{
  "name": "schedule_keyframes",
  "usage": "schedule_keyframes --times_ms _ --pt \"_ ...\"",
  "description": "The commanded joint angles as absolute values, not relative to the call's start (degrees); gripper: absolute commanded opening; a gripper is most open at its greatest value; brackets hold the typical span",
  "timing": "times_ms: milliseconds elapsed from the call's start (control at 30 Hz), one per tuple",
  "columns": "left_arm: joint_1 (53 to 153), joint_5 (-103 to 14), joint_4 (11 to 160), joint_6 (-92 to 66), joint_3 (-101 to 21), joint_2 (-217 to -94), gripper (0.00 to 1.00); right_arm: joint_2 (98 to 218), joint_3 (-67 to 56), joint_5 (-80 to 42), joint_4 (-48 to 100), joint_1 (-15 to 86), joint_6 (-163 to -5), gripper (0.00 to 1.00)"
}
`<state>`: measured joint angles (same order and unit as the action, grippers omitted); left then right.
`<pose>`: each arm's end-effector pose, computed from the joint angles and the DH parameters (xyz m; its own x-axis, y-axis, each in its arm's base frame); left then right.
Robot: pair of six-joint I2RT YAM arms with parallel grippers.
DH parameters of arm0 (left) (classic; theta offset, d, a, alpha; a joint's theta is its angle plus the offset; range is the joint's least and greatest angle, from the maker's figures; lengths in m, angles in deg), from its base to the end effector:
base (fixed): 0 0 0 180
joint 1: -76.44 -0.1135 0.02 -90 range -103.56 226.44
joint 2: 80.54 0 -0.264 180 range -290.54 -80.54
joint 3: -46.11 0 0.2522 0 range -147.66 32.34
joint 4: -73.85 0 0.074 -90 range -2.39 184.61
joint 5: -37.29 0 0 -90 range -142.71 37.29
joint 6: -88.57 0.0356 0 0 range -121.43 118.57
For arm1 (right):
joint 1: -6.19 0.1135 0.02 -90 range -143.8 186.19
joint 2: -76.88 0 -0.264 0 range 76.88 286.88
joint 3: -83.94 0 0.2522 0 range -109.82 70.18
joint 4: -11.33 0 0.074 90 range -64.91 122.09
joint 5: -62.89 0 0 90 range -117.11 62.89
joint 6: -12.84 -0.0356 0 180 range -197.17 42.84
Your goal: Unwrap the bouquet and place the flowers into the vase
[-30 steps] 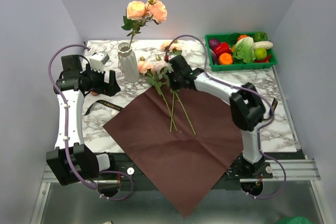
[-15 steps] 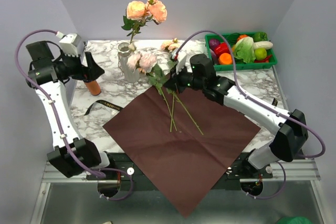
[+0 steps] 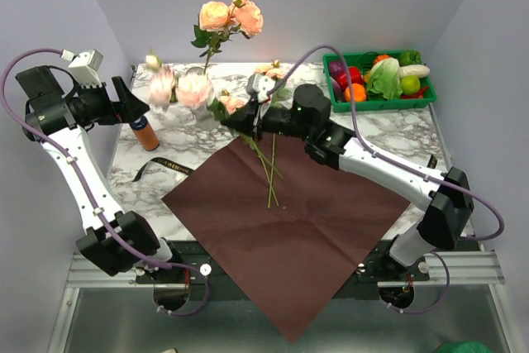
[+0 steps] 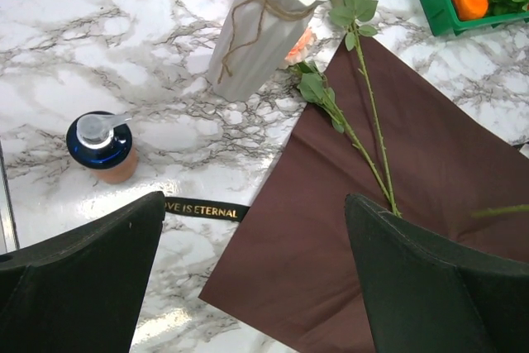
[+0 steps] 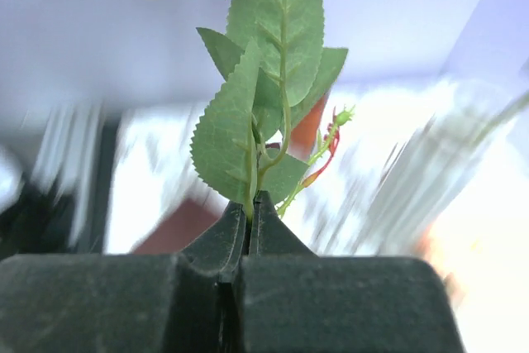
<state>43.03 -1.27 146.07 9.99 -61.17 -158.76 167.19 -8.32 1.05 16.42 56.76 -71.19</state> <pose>0.2296 0.1181 0.4286 -0.5334 -0.2040 -0.8209 0.2433 0.8925 -0.3799 0.2276 0.3032 0.3803 0.0674 -0.0625 -0.9958 -0.9786 0.1905 -0.0781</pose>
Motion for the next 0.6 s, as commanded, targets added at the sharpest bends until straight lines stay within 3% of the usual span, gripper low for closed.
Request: schedule_keyframes --times_ms 0,233,567 --pt "41.46 0.46 145.88 8.24 -61.0 -159.99 0.98 172.22 -14.06 1.28 -23.48 56.73 -67.59 0.01" --pt "40.49 0.46 147.29 12.19 -59.16 -159.55 0.98 191.38 -37.97 -2.77 -36.66 56.73 -68.82 0.01" --pt "40.32 1.16 150.28 16.67 -60.9 -163.33 0.98 212.3 -71.3 -3.47 -26.59 56.64 -68.55 0.01"
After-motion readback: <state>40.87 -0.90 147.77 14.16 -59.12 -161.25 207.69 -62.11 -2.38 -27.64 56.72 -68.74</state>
